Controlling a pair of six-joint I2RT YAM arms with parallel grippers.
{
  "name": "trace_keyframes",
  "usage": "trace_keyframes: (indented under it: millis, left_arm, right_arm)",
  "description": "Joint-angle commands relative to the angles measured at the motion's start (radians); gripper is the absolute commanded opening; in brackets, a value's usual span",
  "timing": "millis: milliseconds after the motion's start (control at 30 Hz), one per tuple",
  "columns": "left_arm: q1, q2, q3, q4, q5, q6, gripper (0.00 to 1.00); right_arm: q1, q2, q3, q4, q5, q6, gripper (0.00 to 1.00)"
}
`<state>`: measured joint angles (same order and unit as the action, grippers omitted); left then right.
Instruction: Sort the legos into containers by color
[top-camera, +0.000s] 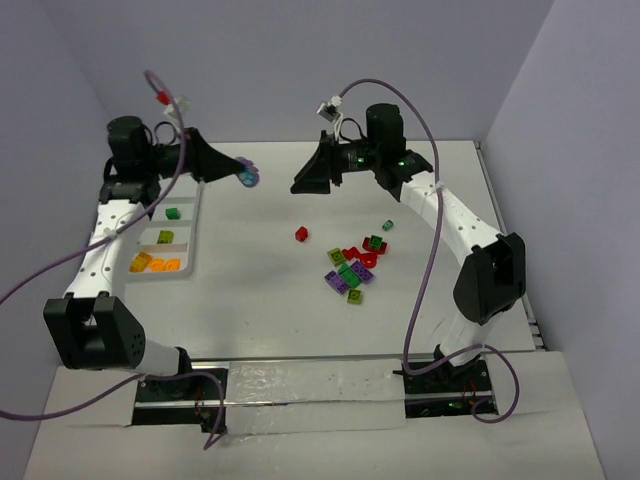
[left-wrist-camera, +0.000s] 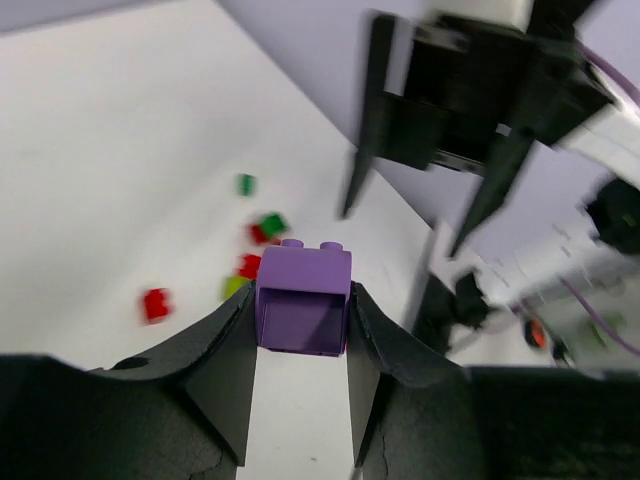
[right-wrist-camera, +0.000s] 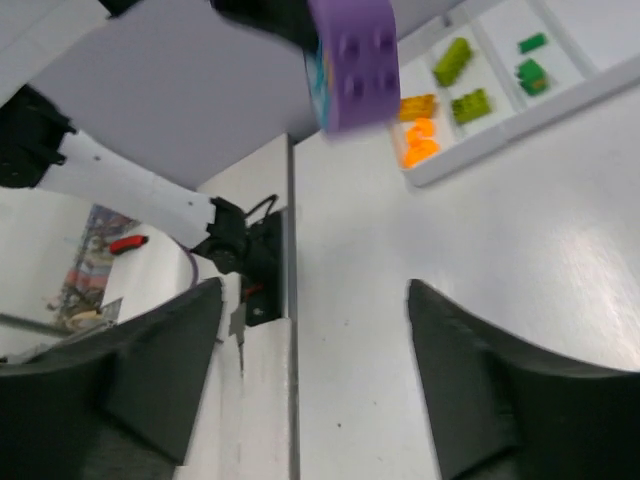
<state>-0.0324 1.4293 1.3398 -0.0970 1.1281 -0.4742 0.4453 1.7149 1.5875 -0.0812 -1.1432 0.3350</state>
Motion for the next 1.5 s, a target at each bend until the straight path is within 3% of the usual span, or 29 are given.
trace_keyframes:
  millis: [0, 133, 267, 500, 767, 1000, 1167, 1367, 1467]
  left_arm:
    - [0.19, 0.017, 0.084, -0.189, -0.11, 0.143, 0.0]
    - [0.312, 0.134, 0.217, -0.352, -0.349, 0.288, 0.0]
    - [0.349, 0.247, 0.313, -0.366, -0.623, 0.374, 0.0]
    - [0.355, 0.434, 0.426, -0.28, -0.798, 0.387, 0.0]
    - [0.357, 0.683, 0.592, -0.263, -1.091, 0.376, 0.0]
    - [0.36, 0.771, 0.656, -0.261, -1.122, 0.398, 0.0]
    - [0.362, 0.808, 0.654, -0.239, -1.237, 0.437, 0.01]
    - [0.374, 0.854, 0.694, -0.277, -1.27, 0.459, 0.07]
    - [0.385, 0.86, 0.699, -0.28, -1.256, 0.456, 0.16]
  right_arm:
    - [-0.059, -0.05, 0.031, -0.098, 0.086, -0.076, 0.87]
    - [-0.099, -0.055, 0.031, -0.146, 0.137, -0.135, 0.93]
    - [-0.12, -0.061, 0.033, -0.211, 0.193, -0.198, 0.94]
    - [-0.126, -0.086, 0.01, -0.264, 0.267, -0.288, 0.95]
    - [-0.139, -0.113, -0.023, -0.313, 0.321, -0.375, 0.95]
    - [-0.146, -0.119, -0.038, -0.342, 0.364, -0.422, 0.96]
    - [-0.156, -0.119, -0.058, -0.358, 0.386, -0.457, 0.96]
    - [-0.164, -0.114, -0.071, -0.377, 0.417, -0.489, 0.96]
    - [-0.165, -0.112, -0.071, -0.38, 0.423, -0.497, 0.96]
